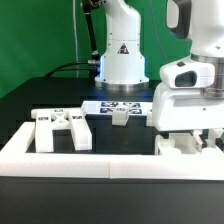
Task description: Assemble chair
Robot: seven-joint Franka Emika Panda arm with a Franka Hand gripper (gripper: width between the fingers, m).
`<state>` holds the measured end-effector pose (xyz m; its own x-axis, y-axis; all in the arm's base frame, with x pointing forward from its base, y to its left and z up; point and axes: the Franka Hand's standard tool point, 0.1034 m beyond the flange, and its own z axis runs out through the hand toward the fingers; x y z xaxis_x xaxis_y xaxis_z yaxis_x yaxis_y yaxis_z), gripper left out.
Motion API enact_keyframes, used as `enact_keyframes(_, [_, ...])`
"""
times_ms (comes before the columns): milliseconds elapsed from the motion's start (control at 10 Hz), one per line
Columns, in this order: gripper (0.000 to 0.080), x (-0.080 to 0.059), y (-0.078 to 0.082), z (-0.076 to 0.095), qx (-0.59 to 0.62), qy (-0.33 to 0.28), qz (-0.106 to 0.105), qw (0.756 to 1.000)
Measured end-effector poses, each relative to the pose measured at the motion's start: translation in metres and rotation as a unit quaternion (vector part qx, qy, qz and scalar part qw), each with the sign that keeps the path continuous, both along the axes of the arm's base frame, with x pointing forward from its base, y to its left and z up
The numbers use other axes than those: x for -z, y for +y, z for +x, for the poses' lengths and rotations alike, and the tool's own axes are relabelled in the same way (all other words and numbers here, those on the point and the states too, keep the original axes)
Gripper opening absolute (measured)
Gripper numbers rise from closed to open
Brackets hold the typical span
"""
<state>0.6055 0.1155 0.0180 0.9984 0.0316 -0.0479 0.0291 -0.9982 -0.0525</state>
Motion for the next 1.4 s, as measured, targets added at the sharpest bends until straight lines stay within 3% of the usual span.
enact_keyframes(100, [0.0223, 0.000, -0.006, 0.001, 0.003, 0.000, -0.003, 1.000])
enact_keyframes(200, [0.0455, 0.000, -0.011, 0.001, 0.006, 0.000, -0.006, 1.000])
enact_keyframes(300, [0.0579, -0.006, -0.015, 0.002, 0.008, 0.003, -0.008, 1.000])
enact_keyframes(400, [0.0630, -0.008, -0.017, 0.004, 0.009, 0.001, -0.008, 1.000])
enact_keyframes(500, [0.0630, -0.013, -0.020, 0.004, 0.004, -0.002, -0.007, 1.000])
enact_keyframes(700, [0.0646, -0.035, -0.035, -0.004, 0.006, -0.006, -0.007, 1.000])
enact_keyframes(1000, [0.0649, -0.044, -0.062, -0.043, 0.023, -0.014, -0.015, 1.000])
enact_keyframes(1100, [0.0649, -0.040, -0.066, -0.057, 0.026, -0.013, -0.017, 0.999])
enact_keyframes(1400, [0.0649, -0.041, -0.062, -0.049, 0.022, -0.014, -0.016, 1.000])
